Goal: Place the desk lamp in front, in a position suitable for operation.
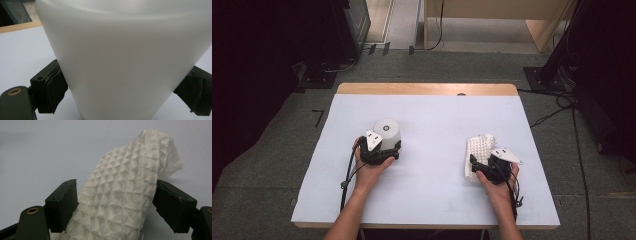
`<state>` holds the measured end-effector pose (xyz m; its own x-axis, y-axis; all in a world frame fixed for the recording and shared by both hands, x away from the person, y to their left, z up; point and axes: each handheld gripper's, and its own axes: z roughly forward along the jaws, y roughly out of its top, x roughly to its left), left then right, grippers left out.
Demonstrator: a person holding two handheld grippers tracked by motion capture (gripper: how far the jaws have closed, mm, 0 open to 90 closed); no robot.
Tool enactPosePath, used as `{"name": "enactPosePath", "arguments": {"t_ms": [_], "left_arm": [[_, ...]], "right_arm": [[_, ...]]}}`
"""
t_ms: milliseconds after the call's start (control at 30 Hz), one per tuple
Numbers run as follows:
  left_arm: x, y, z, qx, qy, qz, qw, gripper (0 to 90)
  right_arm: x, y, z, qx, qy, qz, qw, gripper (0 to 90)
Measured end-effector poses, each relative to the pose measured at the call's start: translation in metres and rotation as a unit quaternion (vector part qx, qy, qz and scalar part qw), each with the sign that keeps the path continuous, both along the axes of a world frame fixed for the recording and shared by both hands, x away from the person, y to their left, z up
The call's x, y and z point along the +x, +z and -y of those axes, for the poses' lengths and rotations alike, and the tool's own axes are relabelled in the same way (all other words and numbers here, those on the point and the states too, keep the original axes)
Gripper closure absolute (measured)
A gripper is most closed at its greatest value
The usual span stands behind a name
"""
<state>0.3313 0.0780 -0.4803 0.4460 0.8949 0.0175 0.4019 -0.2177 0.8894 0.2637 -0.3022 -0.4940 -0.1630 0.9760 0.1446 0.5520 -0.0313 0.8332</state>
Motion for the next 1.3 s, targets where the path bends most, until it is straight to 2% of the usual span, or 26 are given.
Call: {"name": "enactPosePath", "arguments": {"t_ms": [200,533,767,833,1000,1100,1233,1300], "left_arm": [[-0.007,0.002,-0.002,-0.007,-0.014,-0.009,0.9998,8.4],[-0.028,0.007,-0.007,-0.023,-0.032,-0.009,0.9992,8.4],[-0.039,0.003,-0.008,-0.02,-0.042,-0.018,0.9988,8.4],[-0.046,0.003,-0.007,-0.016,-0.051,-0.016,0.9984,8.4],[-0.056,0.005,-0.006,-0.023,-0.06,-0.018,0.9978,8.4],[-0.06,0.004,-0.006,-0.021,-0.066,-0.023,0.9973,8.4],[-0.064,0.001,-0.007,-0.019,-0.07,-0.021,0.9971,8.4],[-0.065,0.001,-0.01,-0.026,-0.071,-0.022,0.9969,8.4]], "right_arm": [[0.0,0.0,0.0,-0.001,0.0,0.0,1.0,21.2],[0.0,0.0,-0.001,-0.002,0.0,0.001,1.0,21.1],[0.0,0.0,-0.001,-0.006,0.002,0.003,1.0,21.1],[0.0,0.0,-0.001,-0.006,0.002,0.003,1.0,21.1],[0.0,0.0,-0.002,-0.009,0.001,0.002,1.0,21.1],[-0.001,0.0,-0.002,-0.007,0.0,0.002,1.0,21.1],[-0.001,0.0,-0.002,-0.007,-0.002,0.003,1.0,21.1],[-0.002,0.001,-0.002,-0.01,-0.001,0.007,0.9999,21.1]]}}
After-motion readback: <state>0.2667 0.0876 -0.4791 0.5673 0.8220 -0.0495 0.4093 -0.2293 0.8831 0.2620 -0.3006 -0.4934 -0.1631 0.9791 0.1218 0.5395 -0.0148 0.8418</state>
